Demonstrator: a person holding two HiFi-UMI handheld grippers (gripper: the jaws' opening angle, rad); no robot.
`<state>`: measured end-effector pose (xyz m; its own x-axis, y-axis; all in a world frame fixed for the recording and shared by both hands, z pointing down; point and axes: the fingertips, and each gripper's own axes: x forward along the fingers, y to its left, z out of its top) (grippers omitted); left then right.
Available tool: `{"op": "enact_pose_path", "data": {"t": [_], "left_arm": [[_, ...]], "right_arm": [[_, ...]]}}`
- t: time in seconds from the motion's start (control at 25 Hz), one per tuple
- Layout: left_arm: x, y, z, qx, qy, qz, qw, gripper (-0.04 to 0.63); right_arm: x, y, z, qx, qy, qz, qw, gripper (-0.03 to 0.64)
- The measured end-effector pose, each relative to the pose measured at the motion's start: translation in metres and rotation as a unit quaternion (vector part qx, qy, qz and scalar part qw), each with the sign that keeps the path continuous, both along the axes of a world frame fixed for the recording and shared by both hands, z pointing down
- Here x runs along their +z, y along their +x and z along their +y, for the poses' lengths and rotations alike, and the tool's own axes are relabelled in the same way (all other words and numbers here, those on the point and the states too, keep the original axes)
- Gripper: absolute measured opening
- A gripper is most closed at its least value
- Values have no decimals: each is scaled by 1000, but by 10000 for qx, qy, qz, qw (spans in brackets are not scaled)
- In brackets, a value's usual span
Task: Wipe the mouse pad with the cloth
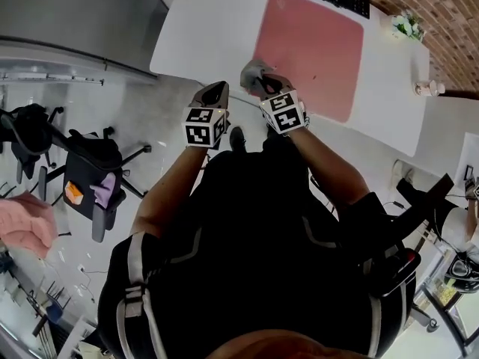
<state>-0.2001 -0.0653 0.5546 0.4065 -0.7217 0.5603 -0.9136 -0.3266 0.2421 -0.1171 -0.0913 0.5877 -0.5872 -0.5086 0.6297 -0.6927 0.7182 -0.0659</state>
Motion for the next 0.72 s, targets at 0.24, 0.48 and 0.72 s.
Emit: {"op": "enact_pose_path", "data": {"t": [0.24,0.48,0.72], "left_arm": [[26,-6,3,-121,-415,-119,9990,0],[39,-1,4,-23,-646,-195,9977,0],[46,10,-2,76,-730,-117,9972,0]], "right_arm": [[42,-9,6,-152,-483,192,9985,33],[65,-2,7,-127,-661,348,9971,33],[72,13,9,67,-754,349,9965,34]]}}
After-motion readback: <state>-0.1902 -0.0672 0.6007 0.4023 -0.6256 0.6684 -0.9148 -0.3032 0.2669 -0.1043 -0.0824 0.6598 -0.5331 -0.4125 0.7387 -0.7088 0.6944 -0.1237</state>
